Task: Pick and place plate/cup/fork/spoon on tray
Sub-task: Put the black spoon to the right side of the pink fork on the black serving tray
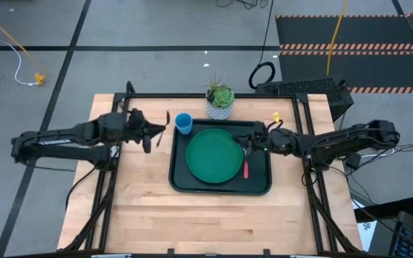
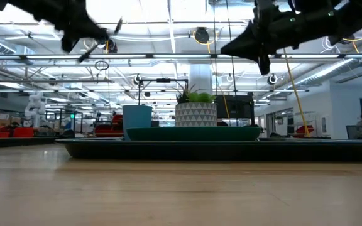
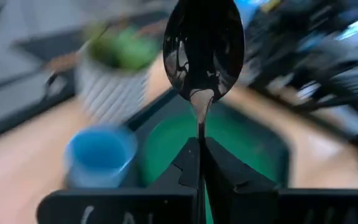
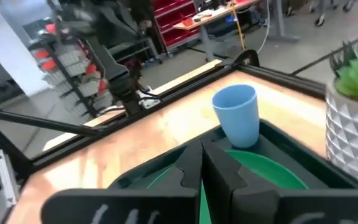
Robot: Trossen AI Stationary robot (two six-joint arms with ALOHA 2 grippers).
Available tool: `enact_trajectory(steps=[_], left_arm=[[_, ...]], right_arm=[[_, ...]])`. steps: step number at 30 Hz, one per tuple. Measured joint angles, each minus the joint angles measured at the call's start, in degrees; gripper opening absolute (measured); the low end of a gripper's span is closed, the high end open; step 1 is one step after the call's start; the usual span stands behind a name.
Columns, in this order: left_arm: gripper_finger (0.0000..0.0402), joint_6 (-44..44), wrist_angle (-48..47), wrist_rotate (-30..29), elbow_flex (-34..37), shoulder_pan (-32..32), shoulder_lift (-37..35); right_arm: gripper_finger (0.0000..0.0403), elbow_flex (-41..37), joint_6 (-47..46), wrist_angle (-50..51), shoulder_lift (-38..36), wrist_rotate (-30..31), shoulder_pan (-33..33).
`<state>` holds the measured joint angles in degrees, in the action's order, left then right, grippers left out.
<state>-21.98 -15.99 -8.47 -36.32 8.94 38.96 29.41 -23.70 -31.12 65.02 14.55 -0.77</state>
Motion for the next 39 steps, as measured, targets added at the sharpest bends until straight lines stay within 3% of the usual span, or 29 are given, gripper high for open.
enact_trajectory(steps=[5,9,20,27,32,36,39], left_arm=[[0.0007,6.39,16.59,-1.32,-0.09,-8.23,2.99],[0.0007,11.4,30.0,-4.03,-0.13,-13.55,8.14],[0.0007,20.72,63.85,-10.23,-0.11,-19.25,28.94],[0.0008,21.89,79.24,-10.21,-0.22,-19.32,39.41],[0.0008,21.96,80.65,-10.14,-3.1,-19.55,44.44],[0.0008,25.26,80.62,-10.06,-6.24,-19.95,47.84],[0.0008,28.03,80.45,-10.06,-8.27,-20.38,49.75]], right_arm=[[0.0005,4.93,4.91,-0.4,5.19,6.86,4.88],[0.0034,9.75,10.77,-0.41,9.44,11.98,8.68],[0.0188,18.46,24.8,-7.08,21.24,24.66,15.5],[0.0252,18.73,28.95,-13.53,24.97,22.82,15.95],[0.0251,18.73,29.36,-14.08,25.01,22.58,15.91],[0.024,18.75,29.37,-13.73,25.01,16.54,15.88],[0.023,18.74,29.37,-13.61,25.01,15.43,15.83]])
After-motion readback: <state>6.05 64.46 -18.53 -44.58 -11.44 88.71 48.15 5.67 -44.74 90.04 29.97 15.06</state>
